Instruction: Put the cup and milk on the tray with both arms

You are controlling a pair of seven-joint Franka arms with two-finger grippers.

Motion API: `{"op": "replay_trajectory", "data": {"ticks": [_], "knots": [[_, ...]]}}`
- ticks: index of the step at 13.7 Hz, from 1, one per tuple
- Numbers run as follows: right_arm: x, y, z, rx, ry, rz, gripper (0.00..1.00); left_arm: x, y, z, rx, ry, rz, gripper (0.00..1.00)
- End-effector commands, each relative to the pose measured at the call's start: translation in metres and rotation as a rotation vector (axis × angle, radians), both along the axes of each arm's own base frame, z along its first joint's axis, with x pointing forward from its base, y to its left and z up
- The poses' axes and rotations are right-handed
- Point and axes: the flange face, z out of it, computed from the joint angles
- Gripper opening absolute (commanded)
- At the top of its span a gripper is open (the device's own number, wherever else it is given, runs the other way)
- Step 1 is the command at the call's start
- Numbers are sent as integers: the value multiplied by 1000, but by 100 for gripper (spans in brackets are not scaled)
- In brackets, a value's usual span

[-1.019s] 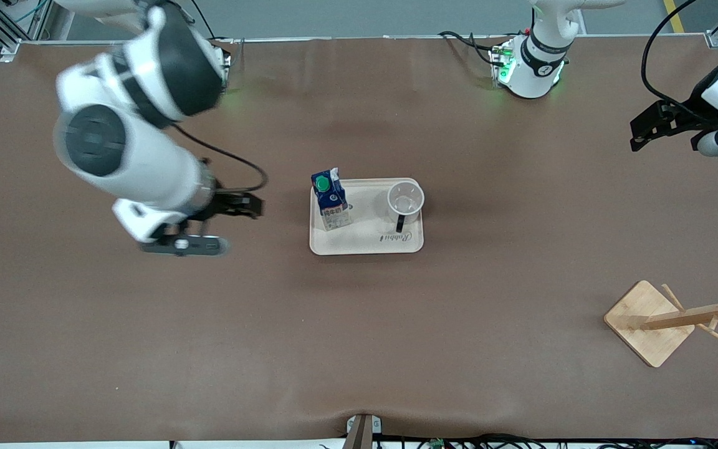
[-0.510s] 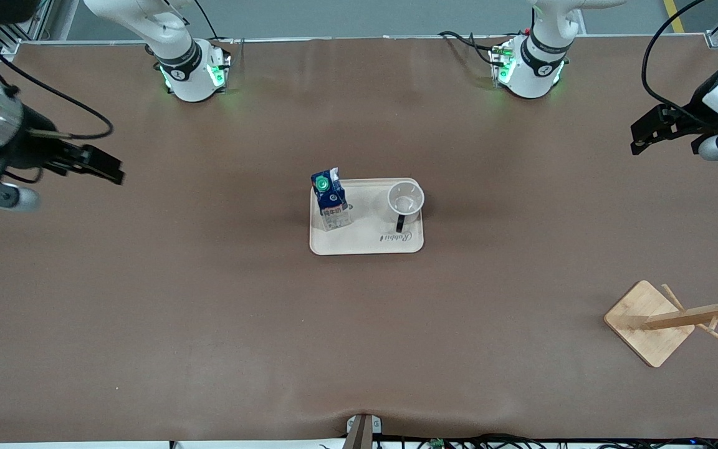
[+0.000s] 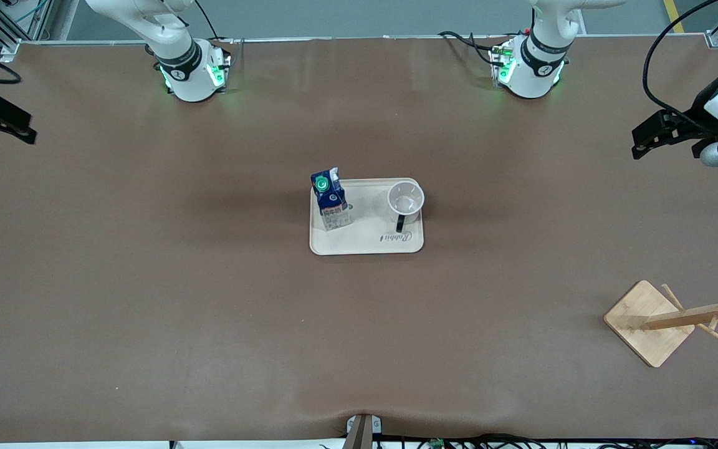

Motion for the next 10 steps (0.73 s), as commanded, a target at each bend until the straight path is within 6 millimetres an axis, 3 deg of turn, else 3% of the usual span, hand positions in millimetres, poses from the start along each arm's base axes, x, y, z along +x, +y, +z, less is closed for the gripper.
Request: {"op": "replay_trajectory", "data": {"ticks": [1,3,4,10], "knots": [[-25,-3,-18,4,-13,18,100,0,4,6,0,-6,16,100],[-46,-27,-37,29,-49,-25,100,0,5,7,-4,-9,17,100],[-52,-34,-37,74,-60,-45,100,0,6,8,-4,-11,20,100],[-49,-32,-29,109,-81,-54,100,-1,19,10,-2,-12,42,100]]}}
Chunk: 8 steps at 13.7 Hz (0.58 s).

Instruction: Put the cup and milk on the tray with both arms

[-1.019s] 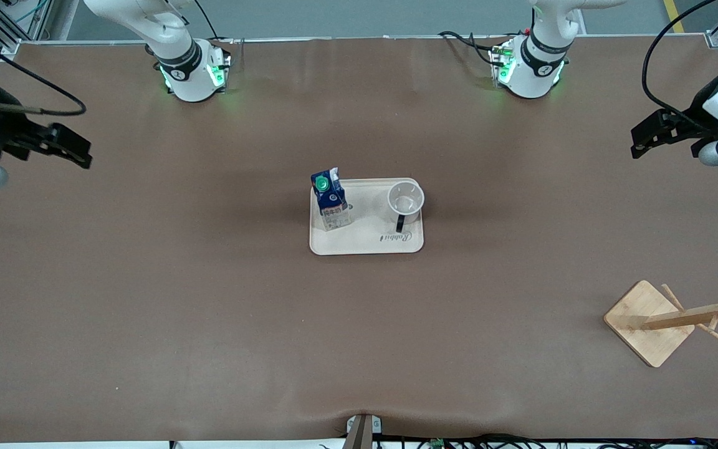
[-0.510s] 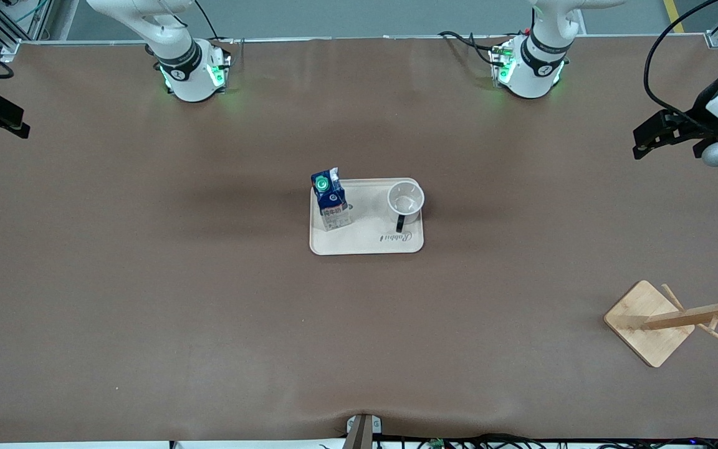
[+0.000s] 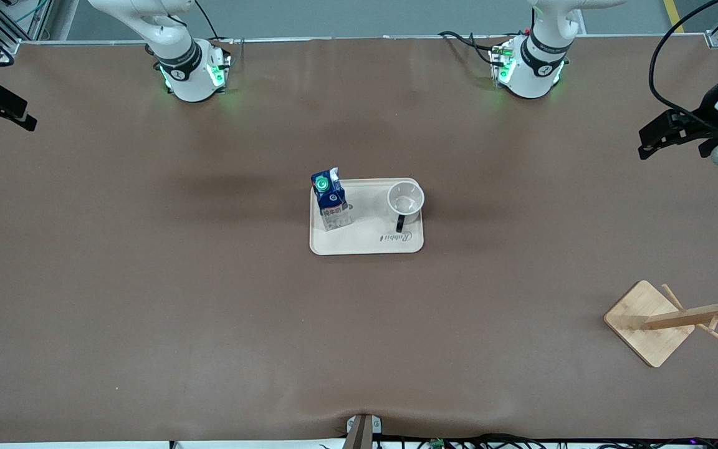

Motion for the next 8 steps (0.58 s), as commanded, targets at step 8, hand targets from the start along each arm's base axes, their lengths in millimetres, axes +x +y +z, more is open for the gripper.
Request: {"op": "replay_trajectory", "data": {"ticks": [8], "knots": [[-5,2,3,35,-19,-1,100,-6,8,8,2,9,31,100]]}}
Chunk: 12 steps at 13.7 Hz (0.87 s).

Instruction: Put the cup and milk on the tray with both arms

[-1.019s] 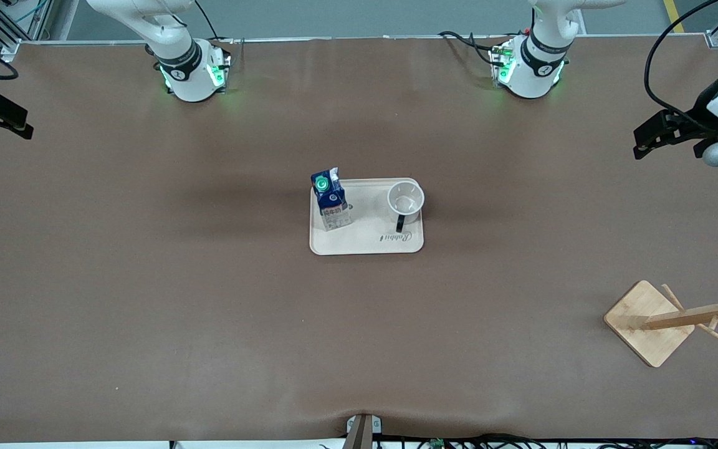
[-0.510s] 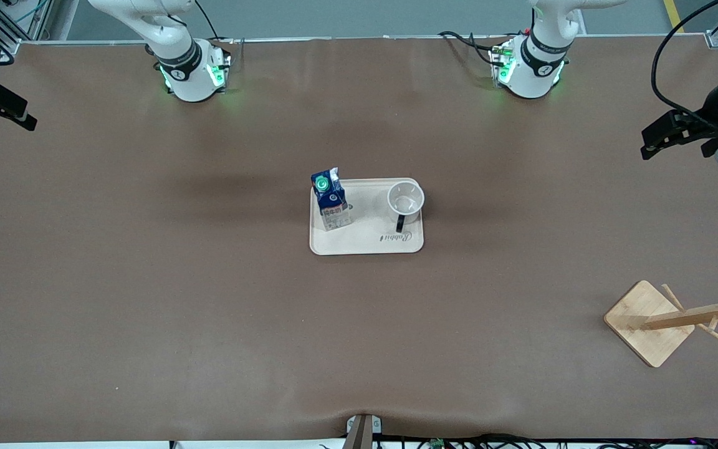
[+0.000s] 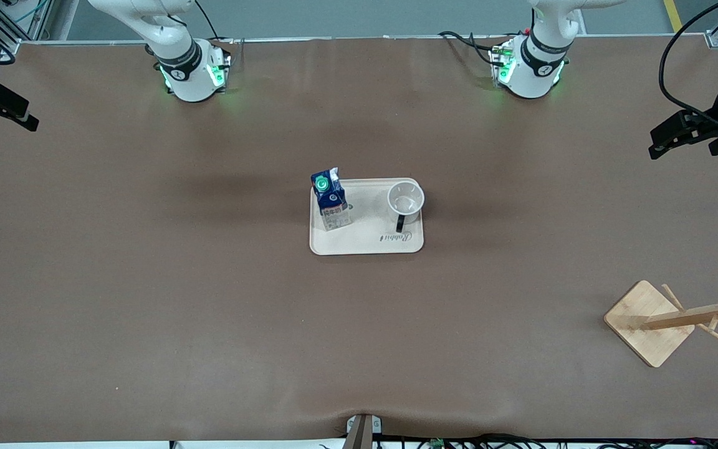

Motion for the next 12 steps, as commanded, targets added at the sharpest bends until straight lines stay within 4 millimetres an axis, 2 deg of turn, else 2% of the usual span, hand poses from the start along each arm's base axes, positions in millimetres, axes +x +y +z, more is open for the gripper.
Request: {"op": "replay_trajectory", "data": {"ticks": [1,6,8,12], "knots": [[-6,0,2,19,-11,-4,100,-4,-3,8,2,-1,11,100],[-6,0,2,19,-11,-6,100,-3,-4,7,3,-1,14,100],[-6,-1,2,19,-11,-6,100,-3,-2,16,0,-19,17,100],[-6,-1,2,19,-9,-4,100,-2,0,16,1,-21,18,100]]}}
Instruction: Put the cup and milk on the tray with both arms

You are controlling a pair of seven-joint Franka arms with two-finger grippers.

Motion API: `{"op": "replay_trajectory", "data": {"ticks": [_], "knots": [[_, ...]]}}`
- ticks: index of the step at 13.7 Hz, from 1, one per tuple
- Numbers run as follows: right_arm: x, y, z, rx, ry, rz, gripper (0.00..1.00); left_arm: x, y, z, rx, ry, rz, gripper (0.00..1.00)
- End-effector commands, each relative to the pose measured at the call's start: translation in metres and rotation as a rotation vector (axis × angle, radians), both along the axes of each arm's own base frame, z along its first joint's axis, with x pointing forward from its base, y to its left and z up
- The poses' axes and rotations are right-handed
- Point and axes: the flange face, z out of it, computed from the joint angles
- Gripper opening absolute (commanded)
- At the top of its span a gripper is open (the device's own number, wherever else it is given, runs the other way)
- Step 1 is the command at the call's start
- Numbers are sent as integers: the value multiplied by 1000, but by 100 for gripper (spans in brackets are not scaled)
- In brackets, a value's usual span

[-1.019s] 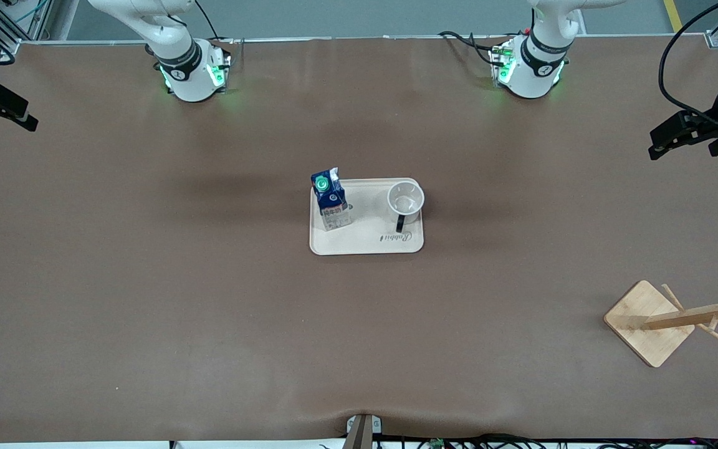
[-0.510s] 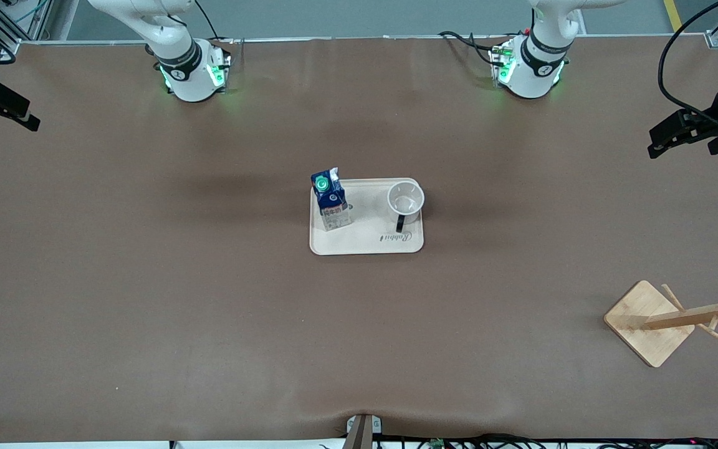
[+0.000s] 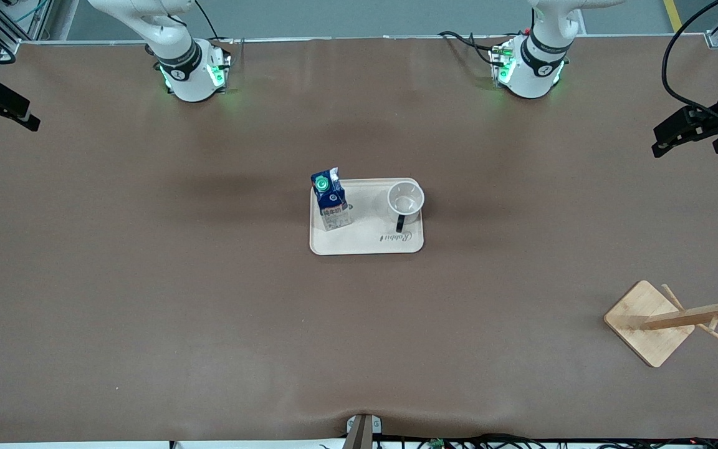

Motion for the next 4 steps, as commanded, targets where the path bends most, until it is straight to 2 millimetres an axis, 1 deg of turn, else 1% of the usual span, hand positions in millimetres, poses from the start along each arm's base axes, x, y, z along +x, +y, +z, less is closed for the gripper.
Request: {"op": "replay_trajectory", "data": {"ticks": [1,4], "knots": [[-6,-2,2,13,-12,-5,100,-2,-1,6,2,0,14,100],[-6,-3,2,13,-12,-6,100,-3,-2,5,3,5,11,100]]}}
